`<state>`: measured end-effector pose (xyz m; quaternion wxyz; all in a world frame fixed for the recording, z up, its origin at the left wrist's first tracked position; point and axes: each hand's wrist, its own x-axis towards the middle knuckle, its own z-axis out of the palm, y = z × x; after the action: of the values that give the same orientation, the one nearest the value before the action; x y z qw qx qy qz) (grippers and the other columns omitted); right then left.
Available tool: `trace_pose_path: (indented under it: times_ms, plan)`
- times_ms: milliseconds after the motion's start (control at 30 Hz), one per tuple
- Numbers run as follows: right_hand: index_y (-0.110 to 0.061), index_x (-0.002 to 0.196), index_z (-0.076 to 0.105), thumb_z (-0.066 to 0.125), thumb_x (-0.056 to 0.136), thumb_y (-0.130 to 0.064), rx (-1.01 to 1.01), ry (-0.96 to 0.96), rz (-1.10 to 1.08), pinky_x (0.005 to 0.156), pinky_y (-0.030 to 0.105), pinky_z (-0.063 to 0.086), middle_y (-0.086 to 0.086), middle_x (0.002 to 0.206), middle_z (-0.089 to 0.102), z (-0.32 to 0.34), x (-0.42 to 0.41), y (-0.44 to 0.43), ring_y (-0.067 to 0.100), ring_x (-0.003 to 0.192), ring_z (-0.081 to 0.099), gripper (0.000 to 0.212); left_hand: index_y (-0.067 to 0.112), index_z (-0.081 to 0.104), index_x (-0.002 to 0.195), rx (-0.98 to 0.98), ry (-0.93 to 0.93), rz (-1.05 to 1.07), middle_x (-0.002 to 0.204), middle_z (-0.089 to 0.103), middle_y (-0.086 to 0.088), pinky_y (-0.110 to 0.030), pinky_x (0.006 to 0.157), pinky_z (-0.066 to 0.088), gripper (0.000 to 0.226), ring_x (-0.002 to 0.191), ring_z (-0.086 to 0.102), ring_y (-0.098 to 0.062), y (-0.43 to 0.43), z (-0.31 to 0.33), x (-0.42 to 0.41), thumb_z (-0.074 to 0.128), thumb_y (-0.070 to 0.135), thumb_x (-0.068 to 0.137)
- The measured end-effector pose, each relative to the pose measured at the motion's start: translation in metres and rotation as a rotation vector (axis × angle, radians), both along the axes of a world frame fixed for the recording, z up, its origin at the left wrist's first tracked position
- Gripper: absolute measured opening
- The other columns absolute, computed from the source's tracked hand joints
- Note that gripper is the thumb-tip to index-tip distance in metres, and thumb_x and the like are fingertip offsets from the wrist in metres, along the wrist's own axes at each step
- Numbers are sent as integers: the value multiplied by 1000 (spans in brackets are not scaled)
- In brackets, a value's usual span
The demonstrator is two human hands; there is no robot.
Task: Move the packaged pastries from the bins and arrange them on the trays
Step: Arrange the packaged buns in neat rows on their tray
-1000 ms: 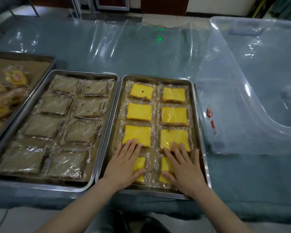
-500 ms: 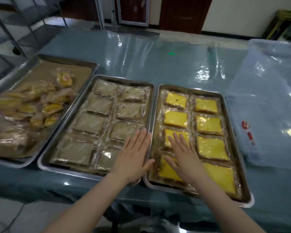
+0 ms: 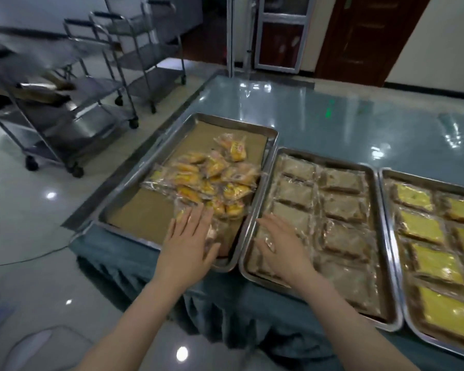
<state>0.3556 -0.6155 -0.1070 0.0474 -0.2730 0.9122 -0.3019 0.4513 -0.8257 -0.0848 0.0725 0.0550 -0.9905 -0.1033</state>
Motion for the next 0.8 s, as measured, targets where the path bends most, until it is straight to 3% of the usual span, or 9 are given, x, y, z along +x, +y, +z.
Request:
trace_pose_path:
  times_ms: [200, 267, 367, 500, 600, 700, 800]
  plan:
    - [-30, 139, 46, 52, 95, -38, 16, -8, -4, 115, 24, 13, -12, 149, 32, 11, -44, -71, 10, 142, 18, 45, 31, -6, 148, 16, 21, 14, 153, -12, 9, -38, 114, -3, 69, 142, -12, -12, -83, 8, -43, 24, 58, 93]
    - [-30, 137, 48, 53, 95, -37, -5, 3, -34, 110, 18, 10, -13, 148, 33, 13, -68, -93, 8, 141, 20, 43, 31, -7, 148, 9, 23, -2, 152, -12, 9, -37, 114, -6, 70, 142, -13, -13, -109, 10, -65, 25, 59, 92]
    - [-27, 133, 52, 55, 94, -34, -52, 33, -147, 107, 19, 18, -13, 141, 41, 12, -112, -126, 7, 134, 31, 40, 34, -14, 144, -8, 13, -26, 152, -14, 10, -37, 114, -8, 69, 140, -16, -13, -148, 12, -106, 24, 58, 91]
    - [-23, 123, 60, 59, 90, -26, -154, 26, -322, 92, 22, 36, -8, 120, 54, 9, -183, -169, 12, 113, 51, 33, 31, -4, 149, -49, 9, -13, 153, -12, 9, -35, 113, -10, 67, 140, -16, -11, -199, 16, -163, 20, 58, 92]
    - [-26, 123, 59, 61, 89, -26, -146, -54, -437, 77, 18, 36, -5, 121, 55, 3, -227, -197, 4, 93, 47, 34, 31, 0, 150, -61, -21, -51, 154, -11, 9, -33, 112, -12, 65, 140, -15, -10, -228, 14, -199, 22, 56, 94]
    - [-24, 122, 60, 59, 89, -20, -82, -93, -502, 75, 19, 36, -4, 119, 59, -8, -264, -210, 6, 88, 49, 33, 30, 1, 150, -38, -76, -102, 157, -9, 6, -31, 114, -9, 63, 142, -13, -11, -238, 2, -240, 25, 52, 96]
    - [-26, 118, 60, 56, 91, -18, -28, -169, -524, 71, 21, 41, -7, 103, 64, -21, -289, -210, 3, 75, 53, 28, 30, 5, 149, 12, -108, -178, 158, -3, 4, -29, 113, -8, 60, 140, -12, -8, -230, -17, -282, 31, 46, 97]
